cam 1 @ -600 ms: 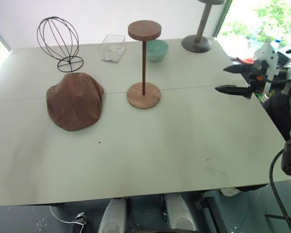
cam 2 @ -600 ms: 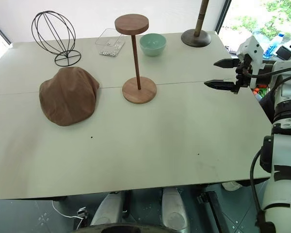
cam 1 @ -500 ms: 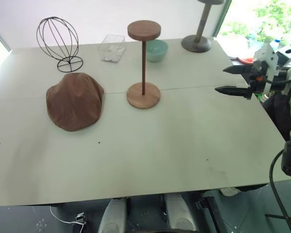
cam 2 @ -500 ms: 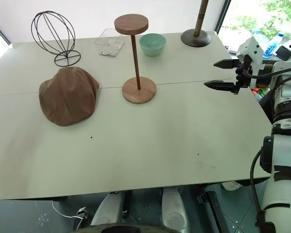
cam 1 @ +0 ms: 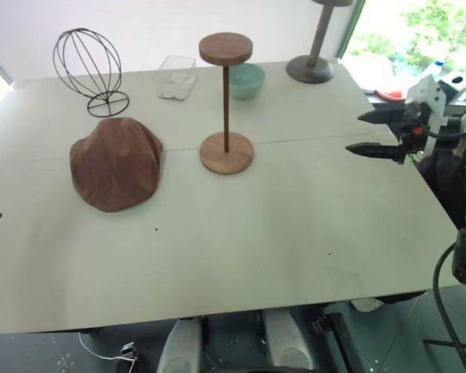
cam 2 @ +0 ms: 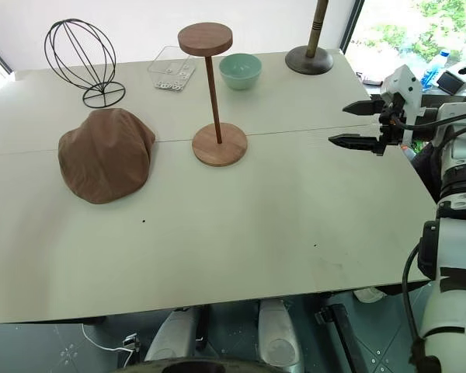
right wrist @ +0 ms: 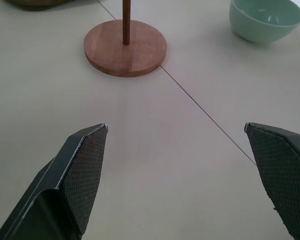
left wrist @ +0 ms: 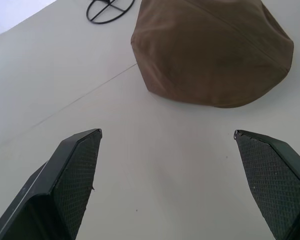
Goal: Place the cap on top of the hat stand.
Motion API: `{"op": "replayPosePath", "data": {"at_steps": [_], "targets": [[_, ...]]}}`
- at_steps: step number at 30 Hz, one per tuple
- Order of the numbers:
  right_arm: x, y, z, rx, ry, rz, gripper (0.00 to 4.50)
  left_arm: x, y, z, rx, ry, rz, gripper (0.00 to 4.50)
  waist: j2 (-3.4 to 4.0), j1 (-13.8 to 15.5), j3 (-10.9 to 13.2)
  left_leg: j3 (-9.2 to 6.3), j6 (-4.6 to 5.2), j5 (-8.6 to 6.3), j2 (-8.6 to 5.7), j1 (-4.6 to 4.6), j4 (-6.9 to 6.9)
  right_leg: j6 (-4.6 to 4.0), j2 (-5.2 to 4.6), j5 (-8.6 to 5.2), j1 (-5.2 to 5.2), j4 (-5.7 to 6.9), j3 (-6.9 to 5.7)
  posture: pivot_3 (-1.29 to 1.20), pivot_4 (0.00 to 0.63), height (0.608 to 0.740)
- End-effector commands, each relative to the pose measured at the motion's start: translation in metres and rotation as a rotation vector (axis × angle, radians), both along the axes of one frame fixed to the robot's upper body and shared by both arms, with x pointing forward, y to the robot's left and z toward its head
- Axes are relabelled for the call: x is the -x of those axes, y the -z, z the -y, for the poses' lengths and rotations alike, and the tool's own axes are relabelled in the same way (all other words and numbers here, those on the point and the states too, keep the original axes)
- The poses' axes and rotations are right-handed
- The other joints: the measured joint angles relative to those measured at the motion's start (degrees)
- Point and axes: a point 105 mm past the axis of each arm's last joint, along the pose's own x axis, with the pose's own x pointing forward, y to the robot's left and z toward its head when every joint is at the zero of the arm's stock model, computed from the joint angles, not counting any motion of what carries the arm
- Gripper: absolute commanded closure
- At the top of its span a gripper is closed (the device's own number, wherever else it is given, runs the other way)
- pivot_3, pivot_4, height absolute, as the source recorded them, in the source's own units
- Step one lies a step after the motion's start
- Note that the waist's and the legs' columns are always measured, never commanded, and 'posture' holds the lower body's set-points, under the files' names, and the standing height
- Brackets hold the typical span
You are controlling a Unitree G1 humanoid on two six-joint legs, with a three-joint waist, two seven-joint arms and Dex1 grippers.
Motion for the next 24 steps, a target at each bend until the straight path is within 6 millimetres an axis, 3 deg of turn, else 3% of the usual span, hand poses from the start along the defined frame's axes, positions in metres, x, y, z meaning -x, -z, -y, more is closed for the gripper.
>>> {"op": "replayPosePath", "data": {"at_steps": [1, 5, 9, 15, 21, 24], "targets": [[0.008, -0.027, -0.005, 0.045, -0.058, 0.094, 0.00, -0.010, -0.012, 0.023, -0.082, 0.109, 0.014, 0.06, 0.00, 0.0, 0.0, 0.00, 0.00, 0.00, 0.00, 0.00, 0.01, 0.01, 0.00, 0.01, 0.00, 0.00, 0.00, 0.00, 0.150, 0.740], [0.023, -0.042, -0.025, 0.087, -0.187, 0.124, 0.00, -0.027, -0.008, 0.047, -0.170, 0.217, 0.012, 0.06, 0.05, 0.0, 0.0, 0.00, 0.00, 0.00, 0.00, 0.01, 0.02, 0.17, 0.02, 0.10, 0.00, 0.03, 0.01, 0.00, 0.150, 0.740], [0.048, -0.056, -0.060, 0.123, -0.314, 0.188, 0.00, -0.042, 0.003, 0.067, -0.315, 0.289, 0.021, 0.06, 0.05, 0.1, 0.0, -0.01, 0.00, 0.00, 0.01, 0.01, 0.02, 0.20, 0.02, 0.11, 0.00, 0.05, 0.02, 0.00, 0.150, 0.740], [0.083, -0.053, -0.103, 0.137, -0.401, 0.218, 0.00, -0.053, 0.032, 0.097, -0.455, 0.371, 0.030, 0.06, 0.05, 0.4, 0.0, -0.01, 0.01, -0.01, 0.02, 0.01, 0.13, 0.23, 0.02, 0.12, 0.02, 0.08, 0.06, 0.00, 0.150, 0.740], [0.100, -0.052, -0.122, 0.099, -0.412, 0.221, 0.00, -0.069, 0.067, 0.108, -0.585, 0.284, 0.064, 0.06, 0.01, 1.6, 0.0, 0.01, 0.02, 0.00, 0.01, 0.03, 0.26, 0.29, 0.03, 0.17, 0.07, 0.11, 0.09, 0.00, 0.150, 0.740], [0.103, -0.054, -0.126, 0.084, -0.410, 0.219, 0.00, -0.073, 0.075, 0.116, -0.600, 0.265, 0.089, 0.06, -0.04, 1.9, 0.0, 0.01, 0.02, 0.00, -0.01, 0.00, 0.31, 0.33, 0.01, 0.19, 0.08, 0.11, 0.09, 0.00, 0.150, 0.740]]}}
